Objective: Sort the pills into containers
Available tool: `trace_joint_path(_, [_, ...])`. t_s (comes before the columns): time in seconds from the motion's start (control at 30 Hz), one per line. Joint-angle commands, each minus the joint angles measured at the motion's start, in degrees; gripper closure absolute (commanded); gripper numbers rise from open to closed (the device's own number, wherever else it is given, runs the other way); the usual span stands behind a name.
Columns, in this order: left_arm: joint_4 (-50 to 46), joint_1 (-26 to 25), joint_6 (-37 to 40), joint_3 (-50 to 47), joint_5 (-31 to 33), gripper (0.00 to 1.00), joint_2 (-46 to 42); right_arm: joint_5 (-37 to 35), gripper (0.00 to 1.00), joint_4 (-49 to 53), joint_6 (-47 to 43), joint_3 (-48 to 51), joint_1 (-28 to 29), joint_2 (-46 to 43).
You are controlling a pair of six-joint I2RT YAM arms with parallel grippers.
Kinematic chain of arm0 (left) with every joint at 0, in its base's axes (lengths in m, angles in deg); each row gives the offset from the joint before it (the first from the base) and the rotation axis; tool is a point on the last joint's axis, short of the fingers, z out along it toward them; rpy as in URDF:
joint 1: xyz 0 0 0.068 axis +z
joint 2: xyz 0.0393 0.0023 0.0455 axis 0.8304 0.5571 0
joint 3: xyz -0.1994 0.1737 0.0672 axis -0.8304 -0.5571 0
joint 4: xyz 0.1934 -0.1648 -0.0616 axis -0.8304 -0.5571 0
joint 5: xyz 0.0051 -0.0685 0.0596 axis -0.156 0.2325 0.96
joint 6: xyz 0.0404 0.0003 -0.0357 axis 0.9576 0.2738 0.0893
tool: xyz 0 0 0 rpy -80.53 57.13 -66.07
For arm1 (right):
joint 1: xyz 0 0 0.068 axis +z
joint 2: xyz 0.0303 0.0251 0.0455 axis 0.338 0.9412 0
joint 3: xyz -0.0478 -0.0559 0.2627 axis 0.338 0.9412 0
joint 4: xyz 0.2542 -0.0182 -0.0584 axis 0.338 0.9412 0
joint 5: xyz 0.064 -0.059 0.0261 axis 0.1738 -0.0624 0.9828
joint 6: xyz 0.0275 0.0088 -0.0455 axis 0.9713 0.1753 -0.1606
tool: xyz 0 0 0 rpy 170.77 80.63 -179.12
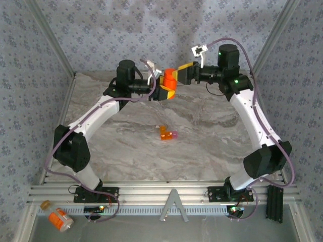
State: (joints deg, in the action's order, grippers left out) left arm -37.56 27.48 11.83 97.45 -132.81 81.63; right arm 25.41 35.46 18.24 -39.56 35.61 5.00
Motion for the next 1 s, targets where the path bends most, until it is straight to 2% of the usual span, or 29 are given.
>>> trace_joint_path(0.0, [-3.1, -0.2, 2.5, 2.1, -3.8, 1.00, 0.7, 1.9, 0.18, 1.7, -1.3, -2.3, 0.8, 0.7])
trace_joint_path(0.53, [-4.0, -0.6, 3.3, 2.4, -2.9, 1.00, 0.7, 1.6, 0.32, 4.4, -2.8, -2.6, 2.8, 1.7])
trace_joint_path(0.73, [-4.0, -0.7, 3.3, 2.6, -2.1, 1.00, 0.4, 0.9, 0.40, 4.8, -3.0, -2.4, 3.3, 1.6])
trace_joint_path(0.87, [-3.5, -0.8, 3.5, 2.1, 0.3, 1.00, -0.3, -1.3, 0.45, 5.0, -3.1, -1.8, 3.7, 1.1])
trace_joint_path(0.97, [-1.7, -1.3, 3.3, 0.9, 4.8, 1.00, -1.2, -5.5, 0.50, 4.1, -2.7, -0.1, 4.2, 0.2])
